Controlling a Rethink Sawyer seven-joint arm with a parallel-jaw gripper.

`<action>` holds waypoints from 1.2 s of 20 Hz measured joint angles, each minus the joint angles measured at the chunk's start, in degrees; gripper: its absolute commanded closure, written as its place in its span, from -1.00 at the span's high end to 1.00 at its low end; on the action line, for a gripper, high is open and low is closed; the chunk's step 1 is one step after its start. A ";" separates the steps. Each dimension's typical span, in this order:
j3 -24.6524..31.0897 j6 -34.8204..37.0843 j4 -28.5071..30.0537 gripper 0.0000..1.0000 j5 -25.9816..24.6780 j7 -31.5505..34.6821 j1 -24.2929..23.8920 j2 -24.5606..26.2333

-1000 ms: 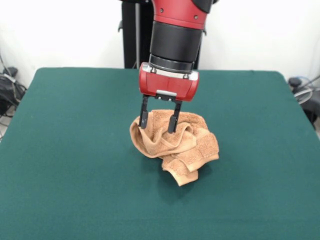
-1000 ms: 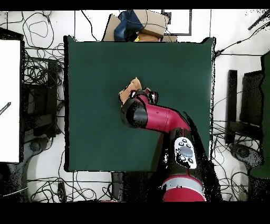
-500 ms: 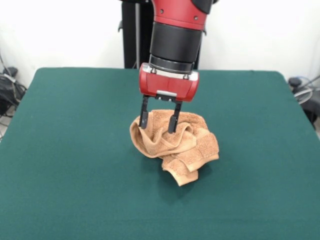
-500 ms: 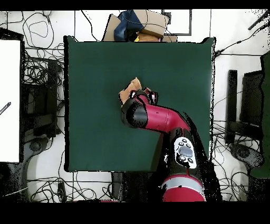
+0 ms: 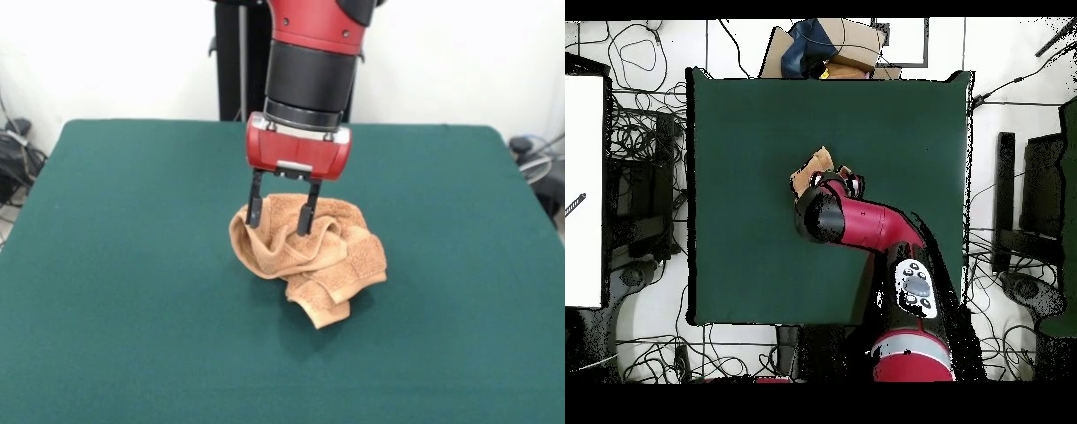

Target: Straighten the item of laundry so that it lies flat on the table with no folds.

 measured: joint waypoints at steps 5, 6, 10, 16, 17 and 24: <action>0.00 0.00 0.02 1.00 0.01 0.00 0.00 0.25; 0.00 0.00 0.02 1.00 0.01 0.00 0.00 0.33; 0.00 0.00 0.03 1.00 0.01 0.00 -0.01 1.05; 0.00 -0.02 0.07 1.00 0.02 0.00 -0.01 2.27; 0.00 -0.04 0.08 1.00 0.02 0.00 -0.01 2.57; 0.01 -0.04 0.19 1.00 0.02 0.00 -0.01 3.11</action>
